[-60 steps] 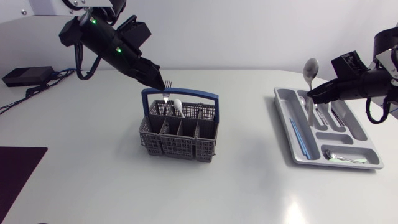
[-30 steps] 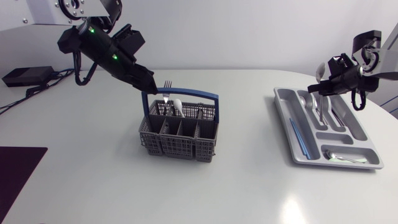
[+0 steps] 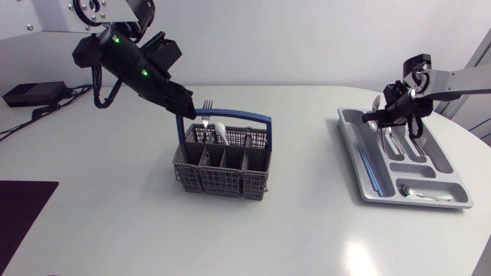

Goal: Sort the cutlery from the basket into the organizer compartments.

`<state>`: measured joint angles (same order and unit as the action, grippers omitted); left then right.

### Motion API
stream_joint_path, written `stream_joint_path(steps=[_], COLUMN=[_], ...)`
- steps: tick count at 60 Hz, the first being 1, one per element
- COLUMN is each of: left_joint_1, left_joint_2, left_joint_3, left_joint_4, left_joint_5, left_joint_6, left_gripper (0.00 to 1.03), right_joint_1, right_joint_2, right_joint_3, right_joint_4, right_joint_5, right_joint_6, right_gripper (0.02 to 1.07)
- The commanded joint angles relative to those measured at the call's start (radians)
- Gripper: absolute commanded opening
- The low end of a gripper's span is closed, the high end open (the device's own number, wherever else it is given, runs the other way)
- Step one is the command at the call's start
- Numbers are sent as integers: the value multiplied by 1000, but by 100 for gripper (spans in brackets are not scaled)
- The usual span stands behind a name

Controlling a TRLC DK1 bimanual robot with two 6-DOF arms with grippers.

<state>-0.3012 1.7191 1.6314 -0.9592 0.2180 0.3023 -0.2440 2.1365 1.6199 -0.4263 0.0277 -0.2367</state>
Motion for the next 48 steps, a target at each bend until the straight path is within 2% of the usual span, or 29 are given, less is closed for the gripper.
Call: stream_joint_path(steps=[1,13,16,23,24,25,29,35,42,48], left_joint_1=[-18,-26,-26,-15,-13,-9,-3,10,25,45], left_joint_2=[-35,-52,-56,-73,-76,-82,-95,-112,-133,-158], left_joint_3=[-18,-19,-24,-35,-36,-38,-44,-59,-82,-120], left_joint_4=[-1,-6,-6,-6,-6,-6,-6,-4,-3,2], left_joint_5=[1,-2,-2,-5,-5,-6,-14,-17,-20,-23], left_joint_6=[-31,-38,-38,-37,-37,-35,-32,-29,-25,-23], left_gripper=[70,70,70,70,70,70,70,70,70,70], right_joint_1=[-1,-14,-11,-6,-5,-3,-3,-3,8,37], right_joint_2=[39,82,83,86,88,88,85,69,-12,-132], right_joint_3=[37,61,63,57,57,54,48,35,-45,-160], right_joint_4=[-19,-43,-46,-45,-45,-45,-40,-32,23,90], right_joint_5=[9,12,20,24,26,28,37,38,43,43], right_joint_6=[37,56,63,65,65,66,70,73,63,39], right_gripper=[8,8,11,28,31,40,52,55,69,71])
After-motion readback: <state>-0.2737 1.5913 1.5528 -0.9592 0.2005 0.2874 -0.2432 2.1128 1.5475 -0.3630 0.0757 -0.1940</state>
